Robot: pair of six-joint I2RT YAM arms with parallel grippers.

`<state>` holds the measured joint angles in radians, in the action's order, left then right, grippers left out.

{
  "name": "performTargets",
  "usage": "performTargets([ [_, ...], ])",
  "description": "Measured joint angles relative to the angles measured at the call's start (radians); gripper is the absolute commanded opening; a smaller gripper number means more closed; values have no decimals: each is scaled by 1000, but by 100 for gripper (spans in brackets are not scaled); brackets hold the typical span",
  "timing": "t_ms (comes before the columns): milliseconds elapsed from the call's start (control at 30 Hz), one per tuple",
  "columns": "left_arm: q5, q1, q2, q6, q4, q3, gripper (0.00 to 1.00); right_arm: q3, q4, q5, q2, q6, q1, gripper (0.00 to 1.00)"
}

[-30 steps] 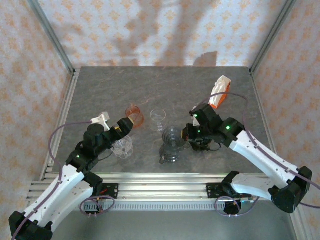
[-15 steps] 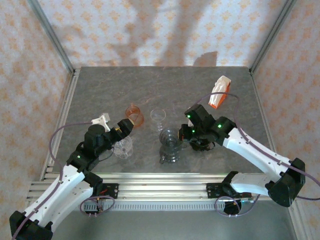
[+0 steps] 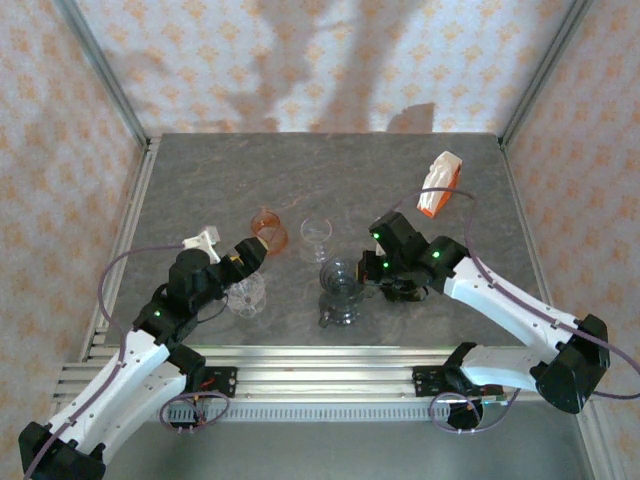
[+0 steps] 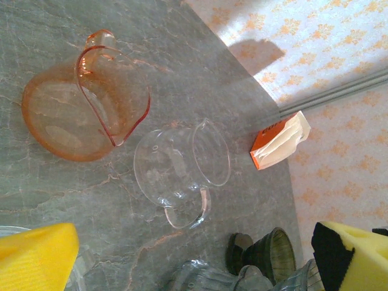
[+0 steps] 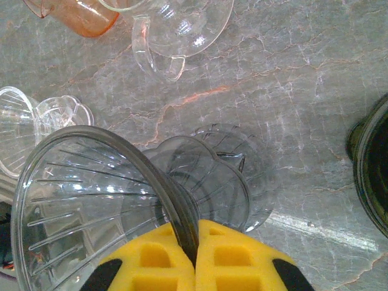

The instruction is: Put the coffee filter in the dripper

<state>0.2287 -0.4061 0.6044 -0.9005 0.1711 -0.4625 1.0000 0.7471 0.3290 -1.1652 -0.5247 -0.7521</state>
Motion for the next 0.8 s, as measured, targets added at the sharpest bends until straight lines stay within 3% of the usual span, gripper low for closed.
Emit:
performTargets([
  [167, 0, 0, 0, 0, 0, 0, 100, -14, -8, 1, 0, -11, 0, 22],
  [400, 0, 0, 0, 0, -2, 6, 100, -26, -8, -2, 17, -27, -5, 50],
  [633, 0, 0, 0, -6, -3, 8, 99, -26, -4, -54, 51, -37, -5, 57],
  [800, -1, 0, 11, -18, -2, 8, 99, 21, 39, -185, 80, -32, 2, 60],
])
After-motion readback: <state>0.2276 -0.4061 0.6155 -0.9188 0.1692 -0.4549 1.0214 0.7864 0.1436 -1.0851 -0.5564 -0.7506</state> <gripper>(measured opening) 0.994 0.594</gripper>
